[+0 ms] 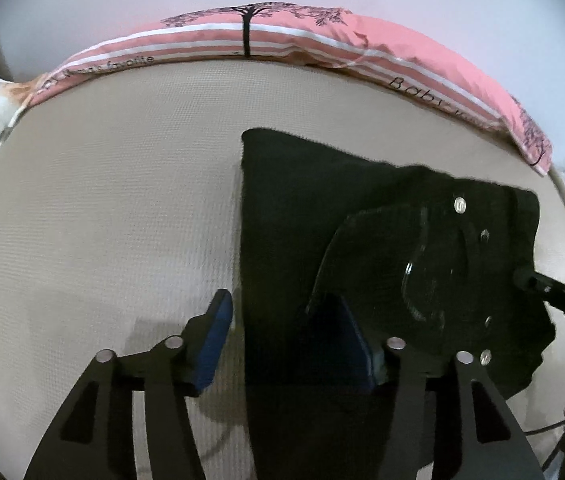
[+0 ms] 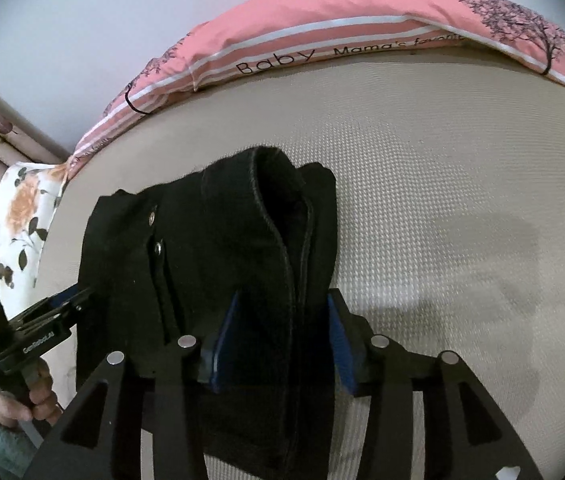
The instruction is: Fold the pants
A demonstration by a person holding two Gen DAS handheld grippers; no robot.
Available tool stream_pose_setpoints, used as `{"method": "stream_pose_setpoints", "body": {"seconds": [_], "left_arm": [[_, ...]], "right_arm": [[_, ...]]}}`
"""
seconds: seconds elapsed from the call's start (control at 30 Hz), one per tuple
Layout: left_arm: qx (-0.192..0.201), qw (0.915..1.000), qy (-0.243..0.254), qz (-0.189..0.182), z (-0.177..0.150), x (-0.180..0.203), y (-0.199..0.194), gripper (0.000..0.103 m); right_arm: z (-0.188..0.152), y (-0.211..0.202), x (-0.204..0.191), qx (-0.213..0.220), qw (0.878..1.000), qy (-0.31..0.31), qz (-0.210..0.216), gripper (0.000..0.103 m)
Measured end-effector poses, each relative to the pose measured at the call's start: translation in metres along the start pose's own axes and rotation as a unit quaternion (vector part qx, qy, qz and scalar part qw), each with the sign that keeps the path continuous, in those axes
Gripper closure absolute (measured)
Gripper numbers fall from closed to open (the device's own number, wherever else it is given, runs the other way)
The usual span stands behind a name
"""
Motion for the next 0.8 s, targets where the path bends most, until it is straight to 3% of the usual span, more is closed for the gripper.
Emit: {"method": "stream_pose_setpoints", "body": {"seconds": [0.27,0.4,0.57,0.8], "left_arm": [[0.008,0.999,0.012,0.043,-0.035,0.014,-0.026,0.043],[0.014,0.998,0.012,0.061,-0.054,0.02,-0.041,0.042],[0.021,0.996,0.003,0.087,-0.071,0.023,-0.06,0.041],[0.027,0.9941,-0.008,0.105,-0.094,0.029,-0.08,0.041]], "right_arm": [[-0.034,-0.021,-0.003,0.015,0.999,-0.019,-0.029,0.06],[-0.047,-0.038,-0.007,0.043,0.998,-0.03,-0.045,0.058],[-0.065,-0.057,-0.018,0.083,0.992,-0.066,-0.074,0.052],[-0.091,-0.066,-0.038,0.099,0.986,-0.105,-0.084,0.044]]}}
Point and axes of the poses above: each gripper's, at about its wrist camera, not at the fingertips, and y roughly the way its jaws point, x to its right, z to its top, the point moved 6 cm from there along y, roughly the way its jaws point, and after that the axes turned 13 degrees about y, right-handed, at the moved point
